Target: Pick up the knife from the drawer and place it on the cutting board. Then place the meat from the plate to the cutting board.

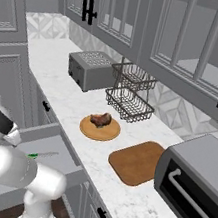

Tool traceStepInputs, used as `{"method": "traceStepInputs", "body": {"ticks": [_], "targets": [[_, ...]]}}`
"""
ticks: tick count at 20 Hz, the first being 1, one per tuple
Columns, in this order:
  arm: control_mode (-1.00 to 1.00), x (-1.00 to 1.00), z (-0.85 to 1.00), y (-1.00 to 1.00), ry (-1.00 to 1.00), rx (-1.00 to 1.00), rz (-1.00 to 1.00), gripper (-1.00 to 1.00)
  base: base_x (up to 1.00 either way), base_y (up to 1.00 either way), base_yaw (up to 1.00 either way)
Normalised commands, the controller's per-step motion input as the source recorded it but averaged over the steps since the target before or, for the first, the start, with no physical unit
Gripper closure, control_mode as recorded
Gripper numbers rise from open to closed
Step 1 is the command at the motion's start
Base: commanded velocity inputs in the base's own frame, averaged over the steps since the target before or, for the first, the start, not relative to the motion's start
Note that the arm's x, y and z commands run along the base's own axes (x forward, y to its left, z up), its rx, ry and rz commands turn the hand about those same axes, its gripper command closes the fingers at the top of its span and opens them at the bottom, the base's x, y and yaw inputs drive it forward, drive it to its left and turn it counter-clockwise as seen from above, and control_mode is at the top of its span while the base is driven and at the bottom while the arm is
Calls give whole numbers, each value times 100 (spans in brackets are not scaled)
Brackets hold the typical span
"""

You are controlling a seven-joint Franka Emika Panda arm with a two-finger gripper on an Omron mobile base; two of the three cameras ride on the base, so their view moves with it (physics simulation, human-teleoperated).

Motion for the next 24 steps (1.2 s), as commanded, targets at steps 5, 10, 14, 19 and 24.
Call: {"method": "traceStepInputs", "body": {"ticks": [5,10,14,19,24], "targets": [[-100,10,-36,0,0,0,-6,-100,0,0,0],[-100,1,-9,-4,3,0,-4,-100,0,0,0],[-100,21,-21,0,0,0,-2,-100,0,0,0],[-100,13,-39,0,-2,0,-4,-100,0,0,0],[-100,8,-17,0,-6,0,-3,-100,0,0,0]]}}
